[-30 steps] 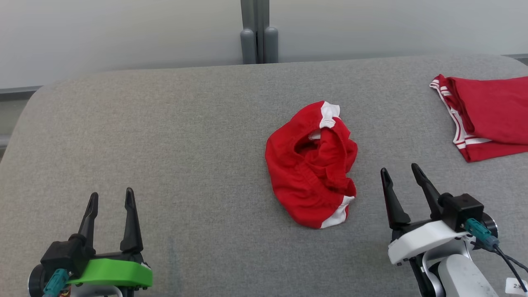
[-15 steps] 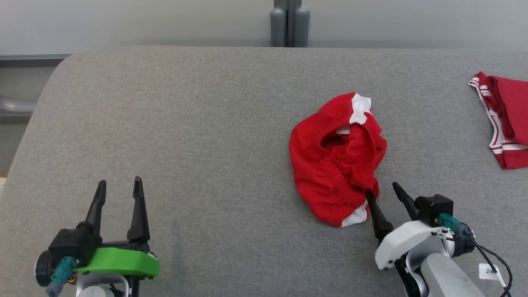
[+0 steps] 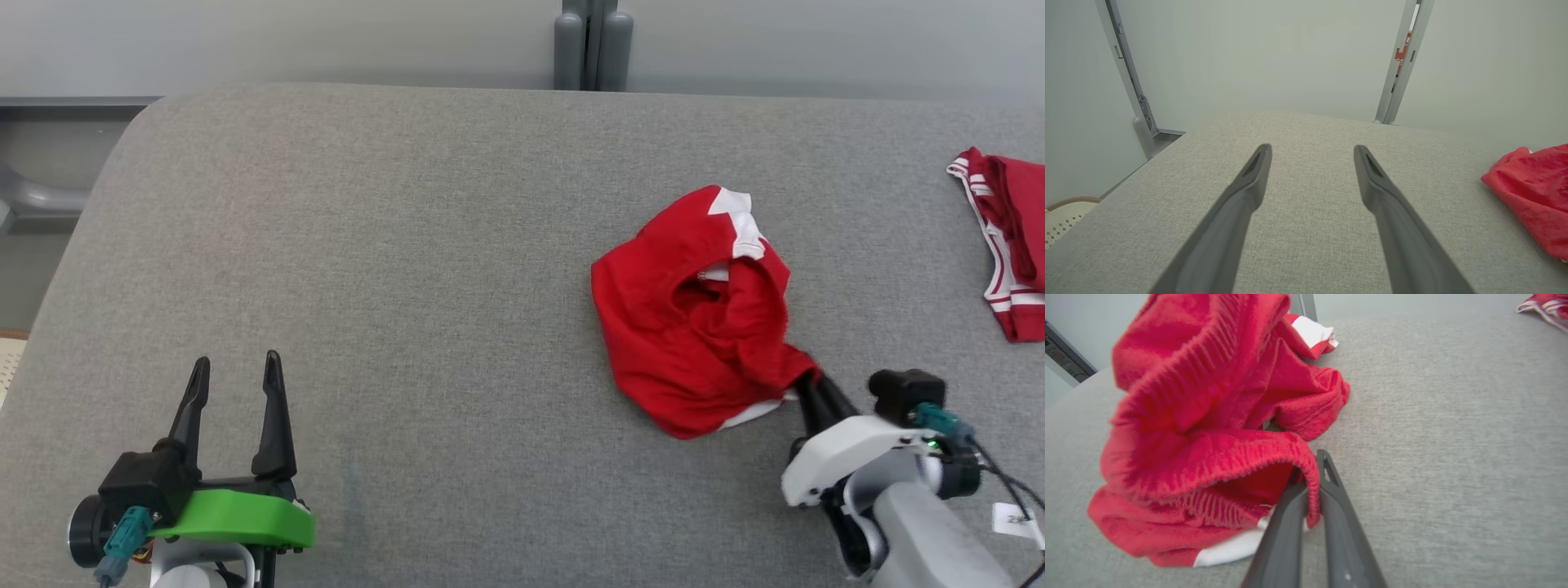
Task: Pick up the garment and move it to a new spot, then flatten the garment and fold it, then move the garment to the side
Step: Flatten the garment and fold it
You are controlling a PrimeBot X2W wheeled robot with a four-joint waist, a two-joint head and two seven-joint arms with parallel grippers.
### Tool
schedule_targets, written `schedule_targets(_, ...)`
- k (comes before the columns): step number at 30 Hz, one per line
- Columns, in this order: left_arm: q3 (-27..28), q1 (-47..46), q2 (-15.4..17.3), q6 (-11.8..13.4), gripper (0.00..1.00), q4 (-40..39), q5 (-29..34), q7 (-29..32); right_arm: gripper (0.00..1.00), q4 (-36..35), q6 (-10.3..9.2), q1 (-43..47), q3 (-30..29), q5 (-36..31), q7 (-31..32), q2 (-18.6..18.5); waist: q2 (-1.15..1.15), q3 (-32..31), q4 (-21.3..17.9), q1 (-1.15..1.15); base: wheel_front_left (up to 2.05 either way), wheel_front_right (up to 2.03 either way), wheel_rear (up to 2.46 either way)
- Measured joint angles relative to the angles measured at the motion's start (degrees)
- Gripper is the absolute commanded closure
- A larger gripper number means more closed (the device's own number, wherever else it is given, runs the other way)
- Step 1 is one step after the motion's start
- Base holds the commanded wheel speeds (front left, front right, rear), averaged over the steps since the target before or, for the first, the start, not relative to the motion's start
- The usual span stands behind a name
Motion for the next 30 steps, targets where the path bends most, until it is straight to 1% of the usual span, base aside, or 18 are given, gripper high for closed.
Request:
schedule_targets(3,-0.1,0.0,0.0,0.0,0.00,0.0,0.1,0.0,1.00,-2.2,0.00,0.0,-4.0,-0.3,0.0,-3.3,0.00,-0.3,-0.7,0.00,0.00,0.00,0.00)
schedule_targets(6,-0.3,0.0,0.0,0.0,0.00,0.1,0.1,0.0,1.00,-5.2,0.00,0.0,-7.1,-0.9,0.0,-5.6,0.00,-0.7,-1.2,0.00,0.00,0.00,0.00)
schedule_targets(9,-0.6,0.1,0.0,0.0,0.00,0.4,0.1,0.0,1.00,-8.2,0.00,-0.2,-8.9,-1.6,0.0,-6.8,0.00,-1.1,-1.6,0.00,0.00,0.00,0.00)
schedule_targets(12,-1.0,0.0,0.0,0.0,0.00,0.7,0.1,0.0,1.00,-10.8,-0.01,-1.8,-8.8,-2.0,0.0,-6.7,0.00,-1.4,-1.5,0.00,0.00,0.00,0.00)
schedule_targets(15,-1.5,0.0,-0.1,0.0,0.00,0.8,0.0,0.0,1.00,-12.4,-0.01,-4.0,-5.5,-2.8,0.0,-5.0,0.00,-1.7,-1.0,0.00,0.00,0.00,0.00)
schedule_targets(21,-2.3,0.0,-0.1,0.0,0.00,1.1,-1.1,0.0,1.00,-13.2,-0.01,-8.0,5.7,-2.7,2.5,1.1,0.00,-2.0,1.2,0.00,0.00,0.00,0.00)
schedule_targets(25,-3.2,0.0,-0.1,0.2,0.00,1.2,-1.7,0.0,1.00,-10.5,-0.01,-9.7,13.4,-1.5,4.1,4.1,0.00,-2.0,3.2,0.00,0.00,0.00,0.00)
schedule_targets(30,-4.0,0.0,-0.1,0.3,0.00,1.6,-2.2,0.0,1.00,-5.6,-0.01,-11.0,22.5,-0.1,3.8,5.3,0.00,-1.8,5.6,0.00,0.00,0.00,0.00)
